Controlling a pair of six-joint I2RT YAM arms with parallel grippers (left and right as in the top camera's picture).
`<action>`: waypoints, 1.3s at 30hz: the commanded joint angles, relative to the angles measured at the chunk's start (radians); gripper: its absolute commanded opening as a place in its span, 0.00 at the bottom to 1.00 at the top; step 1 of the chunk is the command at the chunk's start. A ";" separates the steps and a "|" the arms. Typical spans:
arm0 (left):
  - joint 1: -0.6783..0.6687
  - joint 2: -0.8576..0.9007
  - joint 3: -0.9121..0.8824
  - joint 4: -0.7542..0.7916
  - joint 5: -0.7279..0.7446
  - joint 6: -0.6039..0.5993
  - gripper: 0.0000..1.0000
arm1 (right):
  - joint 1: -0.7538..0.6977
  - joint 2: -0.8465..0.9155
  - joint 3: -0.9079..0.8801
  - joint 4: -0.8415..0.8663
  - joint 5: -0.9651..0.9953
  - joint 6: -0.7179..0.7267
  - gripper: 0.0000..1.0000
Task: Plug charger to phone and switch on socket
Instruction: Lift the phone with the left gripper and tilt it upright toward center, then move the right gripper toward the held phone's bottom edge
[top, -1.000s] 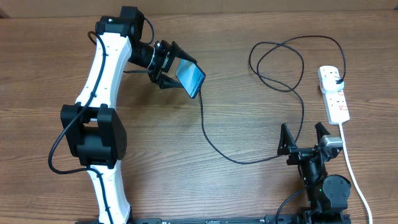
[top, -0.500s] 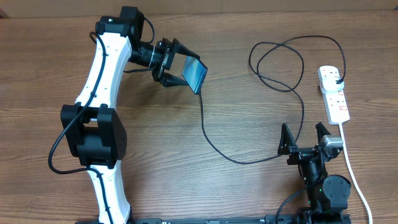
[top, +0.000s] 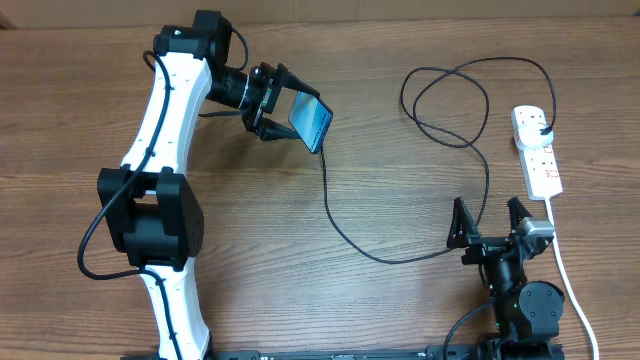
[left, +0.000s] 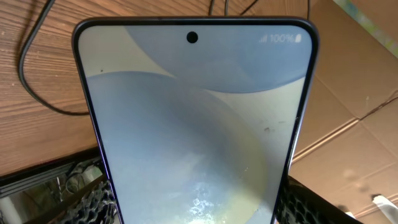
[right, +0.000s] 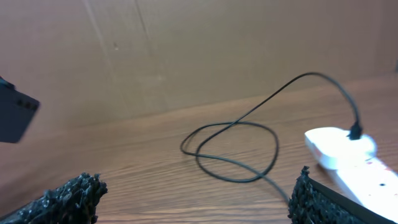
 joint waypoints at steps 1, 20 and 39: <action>-0.003 -0.002 0.031 0.001 0.010 -0.010 0.36 | 0.006 -0.011 -0.010 0.006 -0.038 0.122 1.00; -0.003 -0.002 0.032 0.004 0.010 -0.009 0.38 | -0.013 0.226 0.232 -0.063 -0.135 0.135 1.00; -0.003 -0.002 0.032 0.008 0.013 -0.116 0.38 | -0.013 1.059 0.943 -0.560 -0.146 0.079 1.00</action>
